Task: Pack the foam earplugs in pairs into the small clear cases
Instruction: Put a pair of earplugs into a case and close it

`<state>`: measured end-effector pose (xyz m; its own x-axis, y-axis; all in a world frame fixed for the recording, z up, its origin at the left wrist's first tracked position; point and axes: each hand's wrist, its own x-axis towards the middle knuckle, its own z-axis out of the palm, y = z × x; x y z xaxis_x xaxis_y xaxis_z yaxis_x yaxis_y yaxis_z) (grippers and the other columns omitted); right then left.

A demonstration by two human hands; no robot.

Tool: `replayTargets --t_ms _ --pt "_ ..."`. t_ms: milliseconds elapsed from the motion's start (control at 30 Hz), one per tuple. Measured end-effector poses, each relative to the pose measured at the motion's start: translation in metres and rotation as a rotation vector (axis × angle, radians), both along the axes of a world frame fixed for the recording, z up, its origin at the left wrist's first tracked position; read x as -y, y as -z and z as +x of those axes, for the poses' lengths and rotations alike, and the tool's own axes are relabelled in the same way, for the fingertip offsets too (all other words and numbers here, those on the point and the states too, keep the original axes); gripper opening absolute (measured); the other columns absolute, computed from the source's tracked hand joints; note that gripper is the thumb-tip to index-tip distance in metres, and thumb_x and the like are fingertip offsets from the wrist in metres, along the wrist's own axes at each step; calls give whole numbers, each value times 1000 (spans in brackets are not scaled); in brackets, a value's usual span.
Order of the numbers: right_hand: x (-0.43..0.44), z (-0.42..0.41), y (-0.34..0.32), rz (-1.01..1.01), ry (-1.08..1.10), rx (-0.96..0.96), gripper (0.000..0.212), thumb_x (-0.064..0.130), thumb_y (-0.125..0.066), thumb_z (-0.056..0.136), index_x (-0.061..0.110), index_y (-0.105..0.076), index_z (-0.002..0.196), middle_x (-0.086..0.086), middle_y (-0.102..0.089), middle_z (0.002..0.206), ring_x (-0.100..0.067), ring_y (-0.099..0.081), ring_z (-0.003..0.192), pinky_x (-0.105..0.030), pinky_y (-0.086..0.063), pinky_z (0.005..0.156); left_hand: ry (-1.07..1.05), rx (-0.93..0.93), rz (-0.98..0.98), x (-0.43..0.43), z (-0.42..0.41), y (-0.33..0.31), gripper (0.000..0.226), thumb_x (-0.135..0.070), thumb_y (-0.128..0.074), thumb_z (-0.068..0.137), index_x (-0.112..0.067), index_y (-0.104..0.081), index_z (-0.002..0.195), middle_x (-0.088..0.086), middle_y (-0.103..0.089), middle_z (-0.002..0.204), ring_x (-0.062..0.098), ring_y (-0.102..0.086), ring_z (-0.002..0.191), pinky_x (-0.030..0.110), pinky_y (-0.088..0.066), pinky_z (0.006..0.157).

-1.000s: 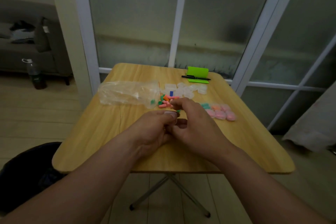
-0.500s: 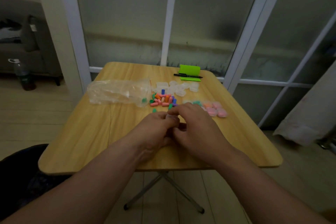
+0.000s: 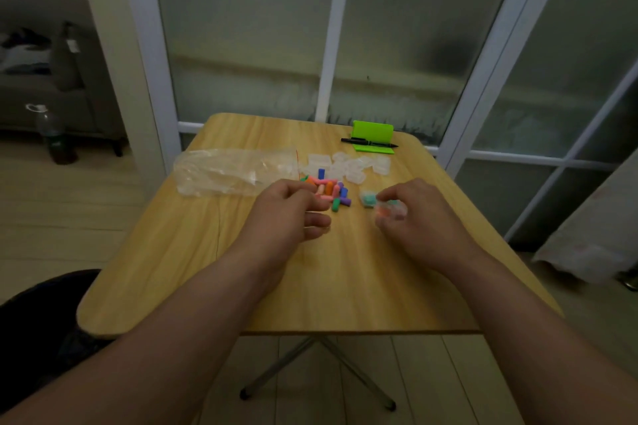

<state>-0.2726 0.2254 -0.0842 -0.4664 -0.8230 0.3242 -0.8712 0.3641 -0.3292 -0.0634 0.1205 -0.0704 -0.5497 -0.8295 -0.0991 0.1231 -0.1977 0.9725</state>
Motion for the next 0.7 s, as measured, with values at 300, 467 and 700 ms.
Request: replayTargets --t_ms 300,467,700 --pt "21 2 4 109 1 -74 34 48 -64 100 40 -67 133 9 -52 114 -12 -45 112 -38 -48 98 -14 20 -43 8 -2 1 21 -5 -51 101 -9 -65 115 9 -77 98 18 -72 72 30 -57 66" --pt "18 1 5 102 26 -51 38 47 -64 101 39 -63 138 9 -53 117 -12 -47 115 -41 -49 100 -6 30 -53 9 -4 1 21 -7 -50 102 -12 -66 115 11 -77 101 23 -74 78 28 -58 65" --pt "14 -6 3 3 67 45 45 49 -75 91 37 -63 133 9 -56 121 -13 -51 115 -41 -52 96 -27 3 -19 10 -7 1 20 -12 -51 104 -10 -67 115 14 -76 103 24 -72 78 25 -58 60"
